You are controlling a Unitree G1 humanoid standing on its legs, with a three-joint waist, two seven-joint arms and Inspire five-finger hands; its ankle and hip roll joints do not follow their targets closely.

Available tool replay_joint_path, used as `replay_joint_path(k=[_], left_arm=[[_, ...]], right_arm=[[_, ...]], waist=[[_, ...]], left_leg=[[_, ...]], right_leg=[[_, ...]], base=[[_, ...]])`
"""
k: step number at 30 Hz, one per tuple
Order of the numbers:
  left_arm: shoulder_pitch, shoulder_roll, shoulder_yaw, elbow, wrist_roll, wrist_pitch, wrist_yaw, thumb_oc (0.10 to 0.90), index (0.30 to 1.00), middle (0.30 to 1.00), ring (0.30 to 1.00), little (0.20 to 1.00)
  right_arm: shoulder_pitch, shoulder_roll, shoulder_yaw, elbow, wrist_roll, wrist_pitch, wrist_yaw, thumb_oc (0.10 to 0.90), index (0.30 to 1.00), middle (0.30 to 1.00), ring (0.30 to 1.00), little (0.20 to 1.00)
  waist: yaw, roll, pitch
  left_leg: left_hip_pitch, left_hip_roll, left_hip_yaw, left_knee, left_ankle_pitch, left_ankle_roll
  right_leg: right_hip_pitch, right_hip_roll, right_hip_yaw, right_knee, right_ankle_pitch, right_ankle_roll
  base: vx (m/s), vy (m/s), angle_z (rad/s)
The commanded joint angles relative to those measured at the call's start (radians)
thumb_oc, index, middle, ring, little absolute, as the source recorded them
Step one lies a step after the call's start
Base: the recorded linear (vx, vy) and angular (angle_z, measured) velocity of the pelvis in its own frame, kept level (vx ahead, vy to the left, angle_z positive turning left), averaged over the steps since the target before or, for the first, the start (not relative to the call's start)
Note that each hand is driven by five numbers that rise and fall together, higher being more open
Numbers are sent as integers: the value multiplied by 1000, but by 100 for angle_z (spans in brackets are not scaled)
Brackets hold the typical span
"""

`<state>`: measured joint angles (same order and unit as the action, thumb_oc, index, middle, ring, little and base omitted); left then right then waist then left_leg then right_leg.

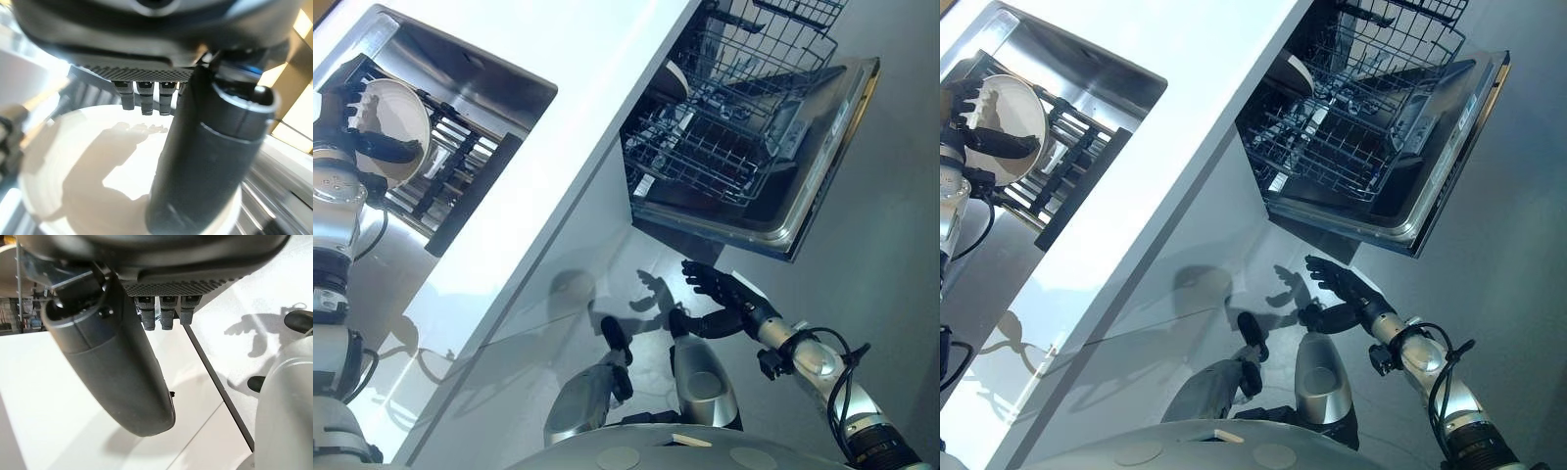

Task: Pick up plates and place into dishwasher.

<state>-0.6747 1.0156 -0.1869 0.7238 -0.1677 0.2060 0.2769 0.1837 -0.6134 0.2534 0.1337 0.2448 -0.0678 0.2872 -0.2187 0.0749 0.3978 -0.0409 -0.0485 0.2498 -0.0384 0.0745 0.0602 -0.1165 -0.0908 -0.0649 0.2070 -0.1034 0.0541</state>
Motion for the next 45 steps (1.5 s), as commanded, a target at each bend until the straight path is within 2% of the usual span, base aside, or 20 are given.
replay_joint_path(k=[1, 10, 15, 21, 25, 29, 32, 38, 45], left_arm=[[12, 106, 96, 31, 20, -21, 135, 800, 900, 900, 900, 900], [38, 79, 123, 10, -10, -3, 141, 800, 900, 900, 900, 900], [41, 60, 126, 21, -53, 1, 70, 800, 900, 900, 900, 900], [40, 61, 124, -11, -75, -114, 100, 800, 900, 900, 900, 900], [34, 51, 131, -68, -36, -239, 220, 800, 900, 900, 900, 900], [83, 11, 187, -195, 14, -351, 315, 800, 900, 900, 900, 900], [166, -37, 244, -327, 32, -353, 290, 800, 900, 900, 900, 900], [282, -90, 309, -484, 24, -359, 235, 800, 900, 900, 900, 900], [357, -84, 346, -570, 19, -326, 141, 800, 900, 900, 900, 900]], right_arm=[[18, -1, 18, -88, 18, -94, 0, 800, 900, 900, 900, 900], [34, 1, 20, -76, 2, -96, 9, 800, 900, 900, 900, 900], [33, 0, 20, -85, -4, -87, 14, 800, 900, 900, 900, 900], [37, 1, 19, -83, -7, -96, 17, 800, 900, 900, 900, 900], [41, 12, 18, -72, -6, -118, 17, 800, 900, 900, 900, 900], [58, 32, 19, -67, -14, -136, 18, 800, 900, 900, 900, 900], [71, 52, 17, -62, -25, -149, 25, 800, 900, 900, 900, 900], [98, 80, 0, -75, -40, -148, 53, 800, 900, 900, 900, 900], [117, 109, -6, -81, -58, -134, 59, 800, 900, 900, 900, 900]], waist=[[32, -34, -62], [38, -34, -64], [39, -39, -54], [43, -45, -47], [51, -49, -50], [70, -53, -68], [83, -53, -84], [97, -49, -120], [111, -44, -162]], left_leg=[[-14, -77, -14, 151, -211, 17], [-3, -76, -19, 151, -217, 17], [-9, -71, -16, 154, -216, 15], [-17, -67, -19, 156, -214, 15], [-15, -65, -22, 151, -212, 15], [1, -66, -28, 139, -213, 15], [21, -68, -36, 125, -211, 14], [72, -67, -57, 92, -210, 16], [119, -61, -77, 58, -205, 13]], right_leg=[[-110, -17, -2, 26, 91, 100], [-108, -26, -14, 47, 85, 101], [-115, -30, -18, 58, 88, 102], [-114, -24, -15, 54, 82, 103], [-106, -21, -19, 51, 76, 104], [-80, -25, -38, 47, 64, 104], [-63, -25, -50, 57, 52, 106], [-34, -23, -64, 87, 34, 109], [11, -18, -84, 83, 17, 110]], base=[[37, 33, 11], [41, 36, 7], [0, 0, 0], [-6, -5, 0], [-46, -49, 3], [-25, -61, 9], [-10, -58, 9], [-11, -65, 6], [-7, -83, 12]])
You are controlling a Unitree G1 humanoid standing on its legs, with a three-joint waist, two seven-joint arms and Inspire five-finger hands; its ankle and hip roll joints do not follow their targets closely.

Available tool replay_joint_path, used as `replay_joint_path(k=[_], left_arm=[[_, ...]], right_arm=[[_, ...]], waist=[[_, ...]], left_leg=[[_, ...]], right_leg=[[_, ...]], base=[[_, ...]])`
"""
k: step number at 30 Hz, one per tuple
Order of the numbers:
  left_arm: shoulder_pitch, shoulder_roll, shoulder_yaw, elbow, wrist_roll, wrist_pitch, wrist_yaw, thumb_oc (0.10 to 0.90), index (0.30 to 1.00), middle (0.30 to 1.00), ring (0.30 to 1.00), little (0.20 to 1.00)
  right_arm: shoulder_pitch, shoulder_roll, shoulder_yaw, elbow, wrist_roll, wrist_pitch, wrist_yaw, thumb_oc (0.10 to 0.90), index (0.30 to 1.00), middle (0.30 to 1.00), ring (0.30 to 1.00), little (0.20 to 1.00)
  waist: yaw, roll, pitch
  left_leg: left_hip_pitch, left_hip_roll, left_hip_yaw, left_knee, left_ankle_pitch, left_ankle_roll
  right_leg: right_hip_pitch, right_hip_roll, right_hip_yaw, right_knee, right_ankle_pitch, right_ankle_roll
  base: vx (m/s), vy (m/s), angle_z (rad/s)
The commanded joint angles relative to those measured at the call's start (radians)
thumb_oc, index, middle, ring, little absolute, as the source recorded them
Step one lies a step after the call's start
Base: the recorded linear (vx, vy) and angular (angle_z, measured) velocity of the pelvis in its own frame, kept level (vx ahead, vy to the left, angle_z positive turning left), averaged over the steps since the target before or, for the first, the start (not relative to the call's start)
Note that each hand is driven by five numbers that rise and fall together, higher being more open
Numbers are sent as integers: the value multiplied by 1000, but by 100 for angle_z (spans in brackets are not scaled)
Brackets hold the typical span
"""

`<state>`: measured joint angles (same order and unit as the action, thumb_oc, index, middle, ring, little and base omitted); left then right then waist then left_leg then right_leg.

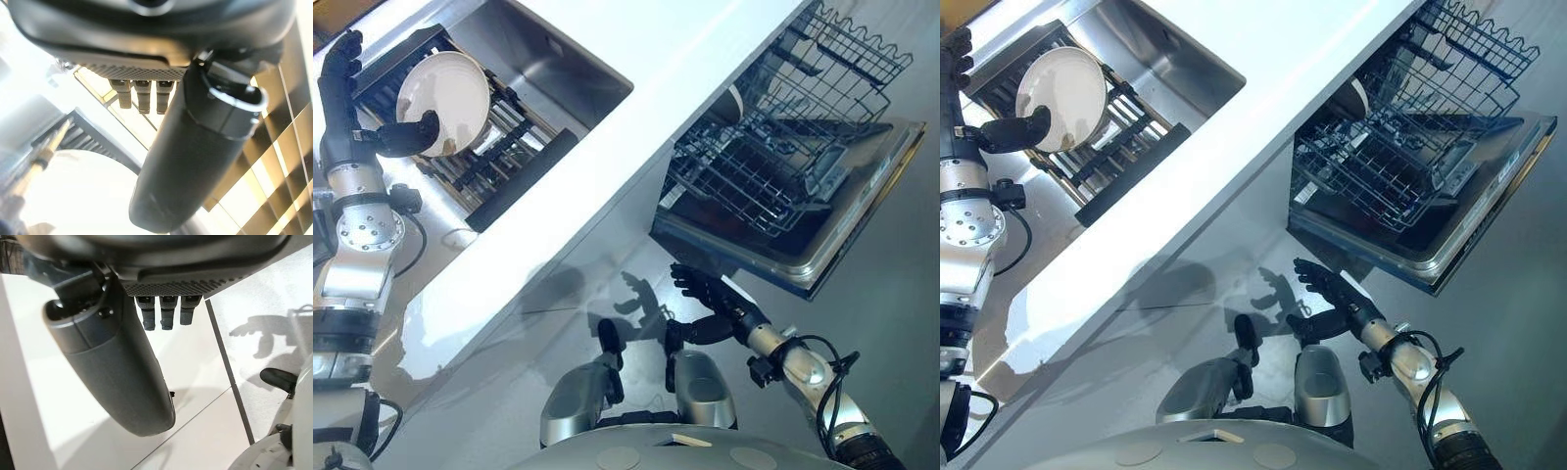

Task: Pick up plates and place into dishwasher.

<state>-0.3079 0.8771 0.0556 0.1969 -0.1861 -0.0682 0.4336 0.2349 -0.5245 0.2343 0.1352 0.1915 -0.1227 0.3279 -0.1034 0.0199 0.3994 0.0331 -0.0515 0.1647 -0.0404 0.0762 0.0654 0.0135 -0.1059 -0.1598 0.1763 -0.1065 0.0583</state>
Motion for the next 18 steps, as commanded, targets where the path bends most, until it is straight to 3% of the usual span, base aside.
replay_joint_path(k=[1, 10, 18], left_arm=[[-3, 55, 106, -47, 32, -53, -29, 800, 900, 900, 900, 900], [31, 70, 86, -128, 32, -36, -177, 800, 900, 900, 900, 900], [-41, 66, 0, -126, 20, -28, -217, 800, 900, 900, 900, 900]], right_arm=[[68, 21, 12, -84, -6, -77, 20, 800, 900, 900, 900, 900], [74, 30, 7, -83, -10, -77, 26, 800, 900, 900, 900, 900], [61, 26, 21, -72, 1, -77, 24, 800, 900, 900, 900, 900]], waist=[[-4, 11, -166], [-1, 5, -184], [-17, 0, -187]], left_leg=[[49, -57, 7, 57, -206, 8], [76, -53, -2, 28, -199, 7], [80, -50, 6, 27, -199, 9]], right_leg=[[-115, -2, 10, 112, 19, 105], [-88, 18, 6, 92, 15, 105], [-85, 31, 15, 82, 17, 105]], base=[[-6, -73, 14], [-24, -70, 8], [3, -50, 1]])
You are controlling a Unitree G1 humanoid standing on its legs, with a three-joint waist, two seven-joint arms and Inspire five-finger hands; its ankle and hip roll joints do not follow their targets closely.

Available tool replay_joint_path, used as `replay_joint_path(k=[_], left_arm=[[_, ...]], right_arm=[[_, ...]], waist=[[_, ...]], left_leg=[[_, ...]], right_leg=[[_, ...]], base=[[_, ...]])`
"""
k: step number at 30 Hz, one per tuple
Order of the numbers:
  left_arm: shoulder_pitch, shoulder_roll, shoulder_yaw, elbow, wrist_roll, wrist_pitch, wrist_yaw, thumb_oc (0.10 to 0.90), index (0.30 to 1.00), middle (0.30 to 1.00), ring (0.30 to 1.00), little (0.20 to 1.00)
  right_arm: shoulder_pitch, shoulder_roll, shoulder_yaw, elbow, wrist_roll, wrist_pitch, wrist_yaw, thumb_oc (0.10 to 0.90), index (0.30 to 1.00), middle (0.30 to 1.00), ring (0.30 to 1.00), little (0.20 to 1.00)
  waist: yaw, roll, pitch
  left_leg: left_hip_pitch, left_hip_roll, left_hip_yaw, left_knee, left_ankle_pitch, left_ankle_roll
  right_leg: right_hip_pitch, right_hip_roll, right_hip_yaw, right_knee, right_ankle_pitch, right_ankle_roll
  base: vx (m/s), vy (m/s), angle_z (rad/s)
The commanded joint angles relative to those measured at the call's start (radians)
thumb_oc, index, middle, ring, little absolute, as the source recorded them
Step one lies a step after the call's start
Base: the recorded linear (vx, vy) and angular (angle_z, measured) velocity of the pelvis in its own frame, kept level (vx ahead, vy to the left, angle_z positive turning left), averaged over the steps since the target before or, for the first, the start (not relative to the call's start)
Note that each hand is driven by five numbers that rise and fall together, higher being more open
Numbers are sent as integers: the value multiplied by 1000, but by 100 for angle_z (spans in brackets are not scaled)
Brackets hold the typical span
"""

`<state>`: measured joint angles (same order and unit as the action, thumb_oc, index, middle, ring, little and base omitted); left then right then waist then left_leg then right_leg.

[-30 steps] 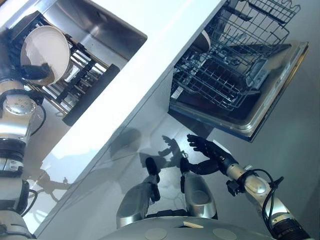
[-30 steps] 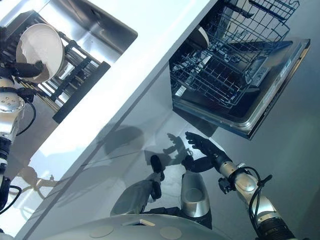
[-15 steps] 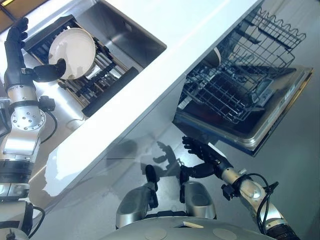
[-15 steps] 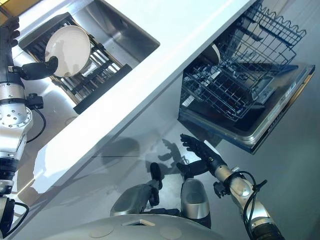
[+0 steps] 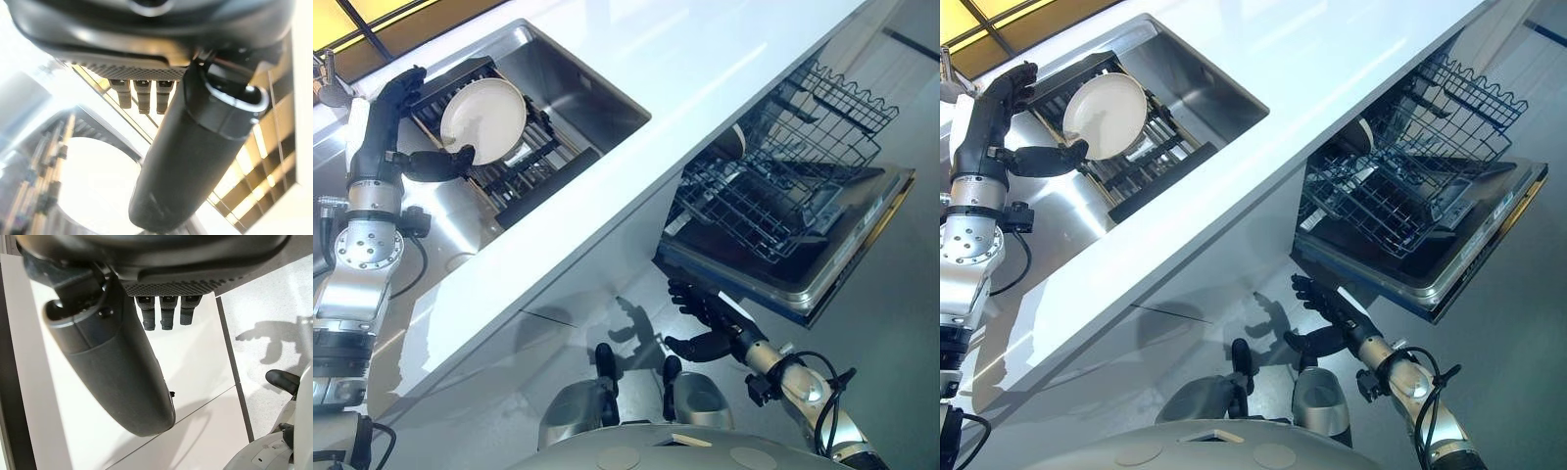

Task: Pick up plates and place into dishwasher.

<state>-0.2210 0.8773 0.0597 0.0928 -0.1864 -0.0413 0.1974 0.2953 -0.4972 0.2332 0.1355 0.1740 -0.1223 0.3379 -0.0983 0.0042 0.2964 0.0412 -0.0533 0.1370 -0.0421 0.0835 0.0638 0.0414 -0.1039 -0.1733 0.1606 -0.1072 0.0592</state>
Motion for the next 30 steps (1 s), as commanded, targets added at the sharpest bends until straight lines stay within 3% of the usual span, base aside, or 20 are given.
replay_joint_path(k=[1, 13, 22, 30], left_arm=[[-149, 60, -29, -17, 27, -48, 15, 800, 900, 900, 900, 900], [-263, 36, -157, 68, 40, -3, 5, 800, 900, 900, 900, 900], [-290, 11, -201, 172, 77, 26, 27, 800, 900, 900, 900, 900], [-317, 21, -210, 297, 199, 63, 201, 800, 900, 900, 900, 900]], right_arm=[[-3, -2, 30, -65, 21, -82, 9, 800, 900, 900, 900, 900], [-17, -12, 48, -56, 35, -85, -12, 800, 900, 900, 900, 900], [-8, -20, 42, -53, 43, -92, -20, 800, 900, 900, 900, 900], [-5, -33, 42, -48, 60, -101, -26, 800, 900, 900, 900, 900]], waist=[[-29, 16, -85], [-71, 22, -81], [-99, 25, -76], [-112, 22, -64]], left_leg=[[72, -48, 37, 30, -207, 11], [66, -48, 70, 44, -212, 14], [61, -49, 87, 48, -211, 16], [53, -50, 93, 56, -212, 17]], right_leg=[[-115, 31, 32, 96, 18, 103], [-124, 47, 62, 83, 21, 103], [-131, 58, 82, 80, 25, 101], [-139, 61, 86, 79, 28, 99]], base=[[27, -50, -2], [22, -40, -9], [23, -31, -12], [13, -18, -4]])
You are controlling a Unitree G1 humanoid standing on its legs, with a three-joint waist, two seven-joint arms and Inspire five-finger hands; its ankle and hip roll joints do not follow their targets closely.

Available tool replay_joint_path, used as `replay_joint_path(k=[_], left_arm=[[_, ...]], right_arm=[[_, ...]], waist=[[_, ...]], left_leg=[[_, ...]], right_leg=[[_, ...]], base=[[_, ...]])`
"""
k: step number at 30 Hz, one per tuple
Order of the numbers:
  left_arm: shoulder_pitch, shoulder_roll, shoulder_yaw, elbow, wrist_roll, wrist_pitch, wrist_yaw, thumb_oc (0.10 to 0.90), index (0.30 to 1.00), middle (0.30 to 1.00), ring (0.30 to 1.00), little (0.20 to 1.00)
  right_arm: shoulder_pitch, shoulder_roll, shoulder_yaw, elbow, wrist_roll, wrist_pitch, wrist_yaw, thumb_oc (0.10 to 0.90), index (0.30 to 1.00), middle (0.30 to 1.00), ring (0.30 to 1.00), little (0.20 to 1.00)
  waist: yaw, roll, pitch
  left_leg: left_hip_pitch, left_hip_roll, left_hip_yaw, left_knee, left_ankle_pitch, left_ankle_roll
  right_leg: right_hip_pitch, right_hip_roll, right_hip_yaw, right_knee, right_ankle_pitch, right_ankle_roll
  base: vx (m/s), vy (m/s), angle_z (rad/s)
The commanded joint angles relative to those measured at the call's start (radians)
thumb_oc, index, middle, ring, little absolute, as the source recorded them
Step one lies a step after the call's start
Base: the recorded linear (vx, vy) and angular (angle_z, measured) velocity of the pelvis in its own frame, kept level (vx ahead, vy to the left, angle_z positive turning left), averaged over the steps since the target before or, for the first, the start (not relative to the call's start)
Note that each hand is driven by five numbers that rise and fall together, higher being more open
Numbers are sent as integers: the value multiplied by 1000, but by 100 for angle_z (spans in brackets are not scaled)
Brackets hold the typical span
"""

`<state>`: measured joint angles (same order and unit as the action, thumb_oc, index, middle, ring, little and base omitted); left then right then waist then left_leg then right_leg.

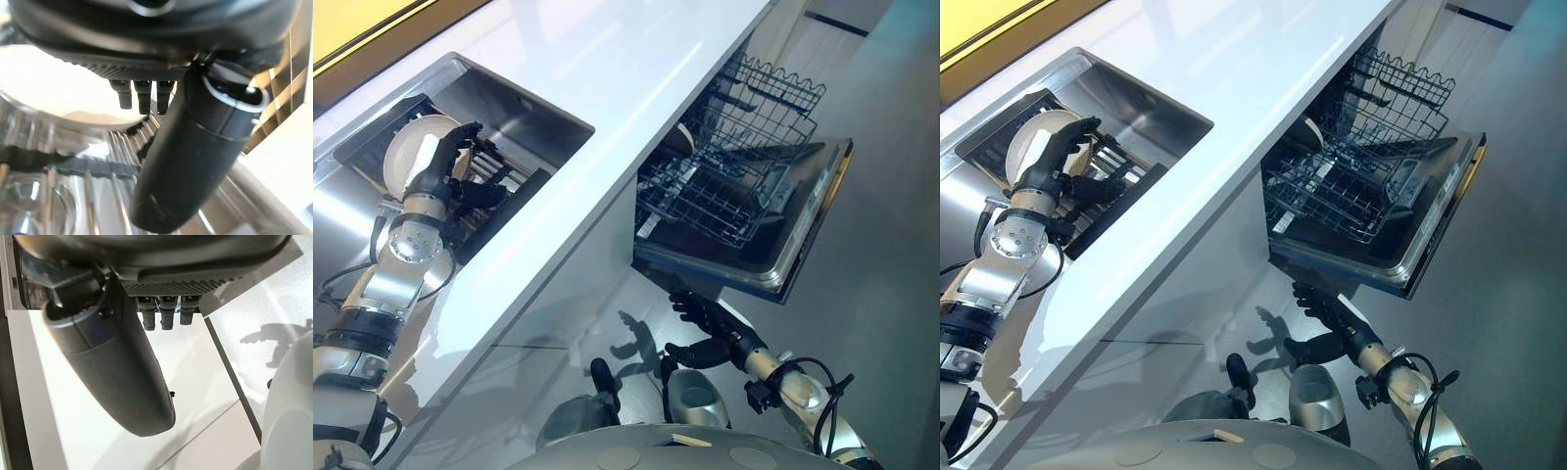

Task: Pick up plates and place into dishwasher.

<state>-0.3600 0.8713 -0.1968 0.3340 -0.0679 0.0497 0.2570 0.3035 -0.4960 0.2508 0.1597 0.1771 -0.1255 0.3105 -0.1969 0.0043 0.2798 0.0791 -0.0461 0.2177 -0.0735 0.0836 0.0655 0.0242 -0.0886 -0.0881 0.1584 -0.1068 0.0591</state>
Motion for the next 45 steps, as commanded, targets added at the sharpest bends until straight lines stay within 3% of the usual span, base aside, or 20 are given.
replay_joint_path(k=[1, 7, 13, 24, 32, 38, 39, 40, 41, 43, 45], left_arm=[[-179, 30, 49, 69, 90, -13, 166, 800, 900, 900, 900, 900], [-169, 36, 66, 148, 129, 49, 298, 800, 900, 900, 900, 900], [-125, 41, 127, 188, 126, 8, 452, 800, 900, 900, 900, 900], [-133, 64, 115, 219, 170, 60, 414, 800, 900, 900, 900, 900], [-188, 78, 85, 279, 152, 88, 543, 800, 900, 900, 900, 900], [-254, 92, 39, 335, 148, 197, 518, 800, 900, 900, 900, 900], [-263, 97, 34, 342, 151, 213, 506, 742, 851, 851, 851, 842], [-281, 108, 20, 364, 148, 242, 482, 501, 644, 644, 644, 601], [-291, 114, 13, 377, 141, 262, 472, 413, 568, 568, 568, 513], [-302, 124, 12, 395, 126, 283, 464, 276, 451, 451, 451, 376], [-316, 140, 2, 411, 122, 297, 462, 256, 434, 434, 434, 356]], right_arm=[[-13, -37, 26, -75, 60, -98, 0, 800, 900, 900, 900, 900], [-20, -47, 36, -73, 76, -107, -14, 800, 900, 900, 900, 900], [-10, -51, 41, -74, 85, -122, -15, 800, 900, 900, 900, 900], [-20, -65, 48, -89, 95, -119, -22, 800, 900, 900, 900, 900], [-35, -80, 52, -76, 103, -137, -31, 800, 900, 900, 900, 900], [-68, -87, 64, -81, 110, -144, -65, 800, 900, 900, 900, 900], [-71, -90, 63, -84, 111, -143, -68, 800, 900, 900, 900, 900], [-74, -92, 62, -84, 114, -149, -74, 800, 900, 900, 900, 900], [-76, -92, 59, -87, 117, -148, -76, 800, 900, 900, 900, 900], [-75, -95, 53, -90, 125, -151, -82, 800, 900, 900, 900, 900], [-76, -97, 48, -92, 124, -155, -81, 800, 900, 900, 900, 900]], waist=[[-13, 21, -44], [-8, 17, -29], [5, 9, -24], [12, 0, -2], [5, -8, 30], [0, -22, 64], [-2, -24, 67], [-5, -27, 75], [-7, -29, 81], [-10, -33, 89], [-14, -33, 96]], left_leg=[[12, -58, 11, 88, -211, 15], [-7, -58, 2, 102, -210, 13], [-19, -57, -10, 111, -210, 11], [-38, -55, -19, 121, -209, 13], [-68, -51, -13, 137, -207, 15], [-116, -40, 7, 165, -209, 18], [-119, -39, 9, 168, -209, 18], [-130, -37, 14, 177, -210, 20], [-139, -35, 18, 185, -210, 21], [-156, -32, 27, 199, -211, 23], [-164, -30, 34, 207, -212, 24]], right_leg=[[-123, 47, 0, 80, 26, 97], [-128, 50, 4, 74, 20, 91], [-122, 50, -1, 67, 11, 86], [-138, 54, -5, 78, 11, 84], [-165, 61, 12, 83, 14, 81], [-202, 64, 23, 79, 25, 82], [-206, 65, 25, 79, 26, 81], [-213, 65, 31, 77, 31, 82], [-219, 66, 34, 75, 32, 82], [-226, 67, 40, 67, 36, 81], [-231, 66, 43, 63, 42, 81]], base=[[0, 0, 0], [-2, -4, -1], [-3, -15, -1], [0, 0, 0], [-8, 5, -1], [-58, -10, -9], [-47, -20, -3], [-51, -18, -3], [-66, -21, -7], [-56, -10, -21], [-31, 6, -19]])
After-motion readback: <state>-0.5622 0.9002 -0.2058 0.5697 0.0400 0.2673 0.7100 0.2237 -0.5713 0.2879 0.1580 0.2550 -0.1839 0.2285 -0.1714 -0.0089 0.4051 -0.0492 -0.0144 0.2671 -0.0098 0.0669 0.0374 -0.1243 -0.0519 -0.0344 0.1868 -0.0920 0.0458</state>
